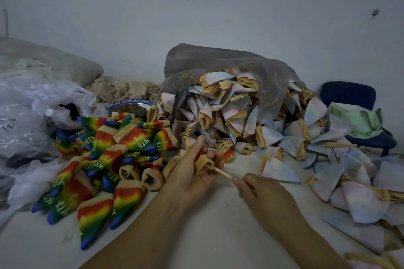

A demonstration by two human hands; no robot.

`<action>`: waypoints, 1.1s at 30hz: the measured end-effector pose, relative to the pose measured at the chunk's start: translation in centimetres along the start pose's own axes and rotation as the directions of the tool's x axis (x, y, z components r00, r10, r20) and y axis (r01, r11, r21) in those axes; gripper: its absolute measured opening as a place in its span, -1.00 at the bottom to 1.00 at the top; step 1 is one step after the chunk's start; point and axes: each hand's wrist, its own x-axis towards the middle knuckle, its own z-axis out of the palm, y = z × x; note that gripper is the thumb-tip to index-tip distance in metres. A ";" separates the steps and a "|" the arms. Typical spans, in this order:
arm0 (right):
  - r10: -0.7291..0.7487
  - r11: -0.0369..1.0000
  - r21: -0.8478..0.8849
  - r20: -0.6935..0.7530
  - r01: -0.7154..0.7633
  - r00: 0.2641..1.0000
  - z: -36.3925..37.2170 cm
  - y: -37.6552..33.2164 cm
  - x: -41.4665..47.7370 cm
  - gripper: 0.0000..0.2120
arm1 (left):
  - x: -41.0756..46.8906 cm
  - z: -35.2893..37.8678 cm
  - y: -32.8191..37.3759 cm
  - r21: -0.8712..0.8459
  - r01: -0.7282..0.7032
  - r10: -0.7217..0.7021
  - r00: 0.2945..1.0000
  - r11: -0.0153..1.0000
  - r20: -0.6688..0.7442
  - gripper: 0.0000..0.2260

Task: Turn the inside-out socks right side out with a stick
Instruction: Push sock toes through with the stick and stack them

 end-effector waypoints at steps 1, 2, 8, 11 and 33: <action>-0.001 1.000 -0.009 -0.001 0.001 1.000 -0.1 0.1 0.0 -0.56 | 0.0 0.0 0.0 0.008 0.016 -0.016 1.000 1.000 -0.003 -0.78; -0.003 1.000 -0.019 0.000 0.003 1.000 -0.1 0.1 0.0 -0.56 | -0.1 0.1 -0.1 0.019 0.025 -0.024 1.000 1.000 -0.011 -0.78; -0.003 1.000 -0.014 -0.018 0.003 1.000 0.2 -0.4 0.0 -0.54 | 0.3 0.2 0.3 0.035 -0.252 0.254 0.957 0.967 -0.137 -0.88; 0.043 0.999 0.012 0.001 -0.043 0.999 0.3 -0.7 0.0 -0.54 | 0.3 0.1 0.0 0.227 -0.310 0.344 0.930 0.923 -0.129 -0.77; 0.108 0.940 0.320 0.045 -0.116 0.993 1.8 -2.1 -0.3 -0.60 | 0.2 1.4 -1.1 0.012 -0.225 0.225 0.973 0.974 -0.052 -0.58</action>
